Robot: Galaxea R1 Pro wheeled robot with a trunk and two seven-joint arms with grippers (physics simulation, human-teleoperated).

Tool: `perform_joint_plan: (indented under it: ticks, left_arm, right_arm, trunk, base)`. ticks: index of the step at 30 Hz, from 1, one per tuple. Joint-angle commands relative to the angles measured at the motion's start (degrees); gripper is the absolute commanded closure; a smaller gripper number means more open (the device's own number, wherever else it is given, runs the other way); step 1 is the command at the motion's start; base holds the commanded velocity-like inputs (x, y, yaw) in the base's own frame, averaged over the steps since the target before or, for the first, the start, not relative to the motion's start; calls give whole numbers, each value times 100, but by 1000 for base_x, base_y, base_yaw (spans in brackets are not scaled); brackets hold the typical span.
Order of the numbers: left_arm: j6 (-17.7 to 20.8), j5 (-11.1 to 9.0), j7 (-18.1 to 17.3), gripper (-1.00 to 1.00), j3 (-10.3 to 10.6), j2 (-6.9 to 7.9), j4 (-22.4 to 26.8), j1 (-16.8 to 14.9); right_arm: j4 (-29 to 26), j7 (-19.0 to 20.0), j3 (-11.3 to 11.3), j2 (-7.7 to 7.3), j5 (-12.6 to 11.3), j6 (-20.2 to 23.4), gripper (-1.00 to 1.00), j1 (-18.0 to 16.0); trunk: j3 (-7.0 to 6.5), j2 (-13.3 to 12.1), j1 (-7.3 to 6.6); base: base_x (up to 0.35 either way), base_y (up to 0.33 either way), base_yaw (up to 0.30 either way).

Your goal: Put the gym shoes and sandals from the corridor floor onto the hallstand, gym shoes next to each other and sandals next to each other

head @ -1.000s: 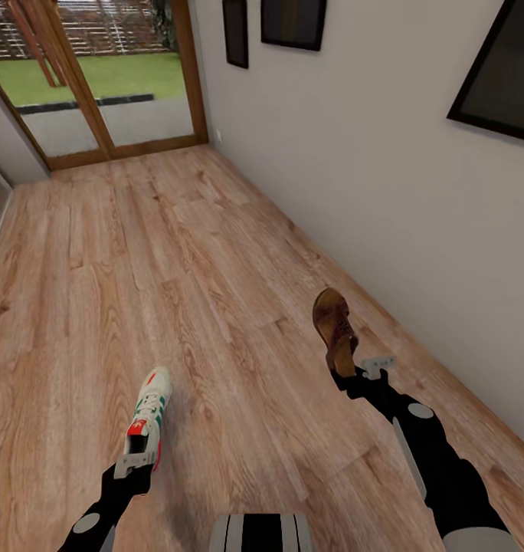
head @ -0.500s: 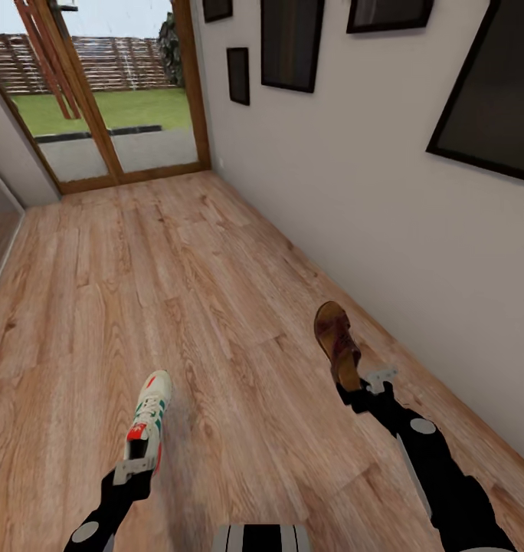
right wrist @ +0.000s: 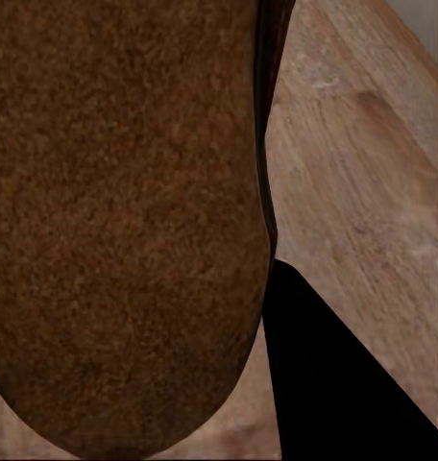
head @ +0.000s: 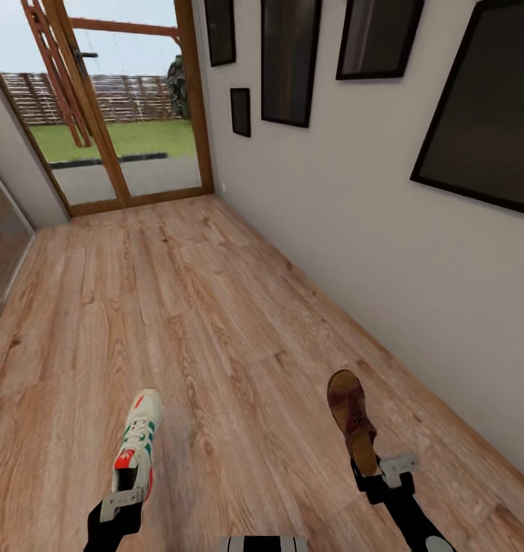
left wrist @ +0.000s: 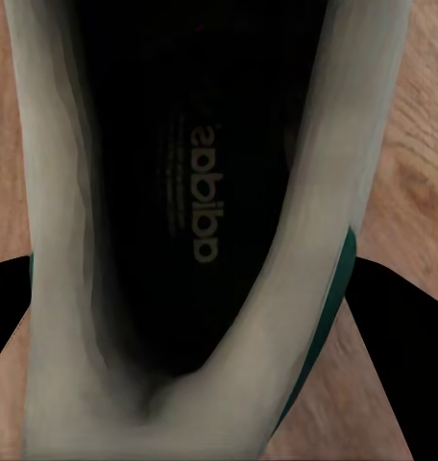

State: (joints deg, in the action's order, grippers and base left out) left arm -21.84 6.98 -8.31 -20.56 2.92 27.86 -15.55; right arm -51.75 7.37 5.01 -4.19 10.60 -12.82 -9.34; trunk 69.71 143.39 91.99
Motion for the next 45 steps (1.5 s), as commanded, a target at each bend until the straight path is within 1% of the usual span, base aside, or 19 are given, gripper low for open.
perform_joint_plan:
  ticks: [1, 2, 3, 6, 8, 11, 12, 16, 26, 28, 32, 39, 45]
  left_arm:
    - [-103, 5, -58, 100, -84, -4, -4, 56]
    - [-158, -17, -67, 100, -98, -8, -4, 98]
    - [-242, -40, -81, 100, -109, -23, -7, 187]
    - [-302, -53, -89, 100, -117, -32, 0, 322]
    - [-311, -55, -90, 100, -120, -21, 12, 349]
    - [-320, -56, -91, 100, -129, 15, 32, 375]
    - [-320, -56, -91, 100, -130, 18, 33, 376]
    - [-321, -57, -91, 100, -125, 21, 21, 381]
    - [-321, -56, -91, 100, -115, 7, 2, 385]
    - [-321, -56, -91, 100, -115, 5, 0, 383]
    - [-321, -57, -91, 100, -115, 0, -1, 386]
    - [-321, -57, -91, 100, -118, -16, -9, 386]
    - [-321, -57, -90, 100, -123, -27, -31, 383]
  right_arm:
    - [438, -8, 24, 8, 9, -399, 100, 21]
    - [681, -24, 25, 11, -1, -629, 100, 30]
    - [1060, -40, 26, 17, -14, -1016, 100, 39]
    - [1636, -56, 46, 13, -27, -1444, 100, 45]
    - [1845, -63, 127, 14, -29, -1592, 100, 45]
    - [2155, -83, 528, 15, -31, -1866, 100, 46]
    - [2179, -85, 572, 18, -31, -1885, 100, 46]
    - [2213, -86, 634, 30, -30, -1911, 100, 46]
    - [2287, -87, 650, 54, -29, -1919, 100, 46]
    - [2410, -89, 650, 64, -31, -1924, 100, 46]
    - [2446, -93, 650, 67, -31, -1926, 100, 46]
    - [2460, -89, 650, 68, -33, -1929, 100, 46]
    - [2467, -88, 650, 68, -32, -1935, 100, 46]
  trunk:
    - [-29, 0, -4]
    - [-60, -2, -6]
    - [-91, -3, -9]
    - [-184, -7, -16]
    - [-247, -10, -22]
    - [-340, -14, -29]
    - [-371, -15, -32]
    - [-479, -175, -120]
    - [-749, -576, -339]
    - [-767, -576, -339]
    - [-802, -576, -339]
    - [-819, -576, -339]
    - [-851, -576, -339]
  base:
    - [0, 0, 0]
    - [0, 0, 0]
    - [0, 0, 0]
    - [0, 0, 0]
    - [0, 0, 0]
    - [0, 0, 0]
    - [0, 0, 0]
    - [0, 0, 0]
    - [0, 0, 0]
    - [0, 0, 0]
    - [0, 0, 0]
    - [0, 0, -9]
    - [0, 0, -174]
